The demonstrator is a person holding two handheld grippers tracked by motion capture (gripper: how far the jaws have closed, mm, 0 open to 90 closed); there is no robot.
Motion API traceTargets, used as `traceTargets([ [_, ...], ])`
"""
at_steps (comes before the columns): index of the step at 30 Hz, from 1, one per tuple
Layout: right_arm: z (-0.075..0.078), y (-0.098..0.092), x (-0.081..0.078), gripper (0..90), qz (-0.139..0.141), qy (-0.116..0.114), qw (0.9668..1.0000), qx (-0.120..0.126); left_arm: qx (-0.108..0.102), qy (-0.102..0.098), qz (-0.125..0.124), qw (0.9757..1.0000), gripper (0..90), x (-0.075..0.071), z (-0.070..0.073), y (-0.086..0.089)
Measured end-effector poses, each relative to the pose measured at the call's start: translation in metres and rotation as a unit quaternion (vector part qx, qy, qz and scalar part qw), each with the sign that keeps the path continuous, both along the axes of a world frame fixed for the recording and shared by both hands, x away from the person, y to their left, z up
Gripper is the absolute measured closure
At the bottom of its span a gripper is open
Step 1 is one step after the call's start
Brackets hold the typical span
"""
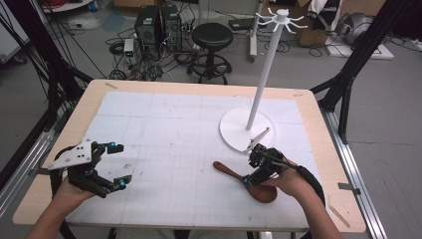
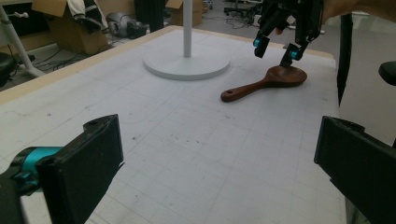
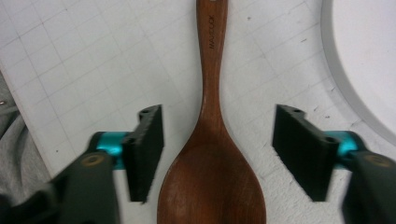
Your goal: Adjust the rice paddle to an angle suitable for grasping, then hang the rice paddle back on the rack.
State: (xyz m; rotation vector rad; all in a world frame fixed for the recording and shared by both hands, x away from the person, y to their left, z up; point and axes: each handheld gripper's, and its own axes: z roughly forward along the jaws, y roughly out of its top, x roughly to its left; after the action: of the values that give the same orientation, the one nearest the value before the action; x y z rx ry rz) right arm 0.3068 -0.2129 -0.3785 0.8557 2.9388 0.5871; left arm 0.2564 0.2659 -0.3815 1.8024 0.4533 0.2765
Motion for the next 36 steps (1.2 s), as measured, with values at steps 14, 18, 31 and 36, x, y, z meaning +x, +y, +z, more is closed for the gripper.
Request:
traceTargets([
  [14, 0.009, 0.009, -0.005, 1.9, -0.004, -0.019, 0.9998, -0.01, -0.007, 0.0, -0.002, 1.0, 1.8, -0.005, 0.003, 0.003],
  [18, 0.012, 0.011, -0.006, 1.2, -0.004, -0.024, 0.9996, -0.013, -0.007, 0.0, 0.0, 1.0, 1.8, -0.005, 0.003, 0.005],
  [31, 0.014, 0.016, -0.007, 1.1, 0.0, -0.032, 0.9993, -0.017, -0.009, 0.005, 0.001, 0.9999, 1.8, -0.004, 0.004, 0.006],
  [36, 0.015, 0.014, -0.006, 1.1, -0.01, -0.031, 0.9994, -0.013, -0.008, 0.003, 0.002, 1.0, 1.8, -0.005, 0.004, 0.006],
])
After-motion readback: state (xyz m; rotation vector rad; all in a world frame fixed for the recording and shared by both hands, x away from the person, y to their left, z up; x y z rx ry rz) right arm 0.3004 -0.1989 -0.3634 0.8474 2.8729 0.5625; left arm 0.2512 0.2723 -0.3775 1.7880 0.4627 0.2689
